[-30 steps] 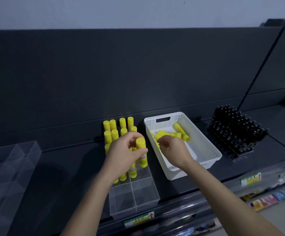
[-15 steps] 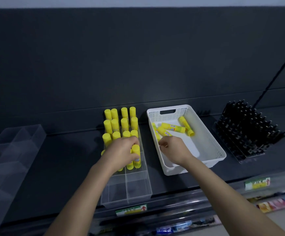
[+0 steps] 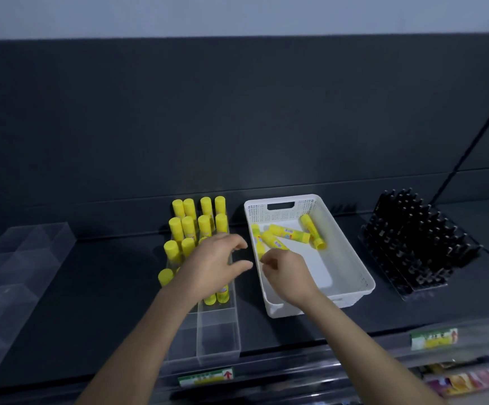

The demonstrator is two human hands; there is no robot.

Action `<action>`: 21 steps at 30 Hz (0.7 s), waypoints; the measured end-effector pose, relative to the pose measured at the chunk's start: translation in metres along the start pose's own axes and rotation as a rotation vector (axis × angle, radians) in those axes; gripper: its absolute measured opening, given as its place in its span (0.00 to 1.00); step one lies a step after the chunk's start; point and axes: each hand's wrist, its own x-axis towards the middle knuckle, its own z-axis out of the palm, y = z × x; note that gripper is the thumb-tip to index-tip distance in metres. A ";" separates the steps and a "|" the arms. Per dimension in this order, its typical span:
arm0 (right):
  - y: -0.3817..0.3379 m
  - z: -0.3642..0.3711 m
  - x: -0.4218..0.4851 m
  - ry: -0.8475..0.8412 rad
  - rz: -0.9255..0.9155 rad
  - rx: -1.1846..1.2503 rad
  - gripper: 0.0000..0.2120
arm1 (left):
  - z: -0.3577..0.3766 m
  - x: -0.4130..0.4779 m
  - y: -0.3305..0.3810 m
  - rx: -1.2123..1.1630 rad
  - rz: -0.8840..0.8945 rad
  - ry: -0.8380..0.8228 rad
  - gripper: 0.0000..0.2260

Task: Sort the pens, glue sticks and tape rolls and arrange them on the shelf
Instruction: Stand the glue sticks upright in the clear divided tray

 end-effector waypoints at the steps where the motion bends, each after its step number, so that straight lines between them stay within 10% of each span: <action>1: 0.002 -0.004 0.001 0.015 0.000 0.040 0.10 | 0.001 0.003 0.006 -0.026 -0.001 0.001 0.14; 11: 0.076 -0.085 0.034 0.265 -0.006 -0.266 0.15 | 0.040 0.066 0.049 -0.360 -0.305 0.033 0.16; 21: 0.096 -0.081 0.053 0.022 0.053 -0.278 0.19 | 0.108 0.118 0.053 -0.078 -0.680 -0.182 0.34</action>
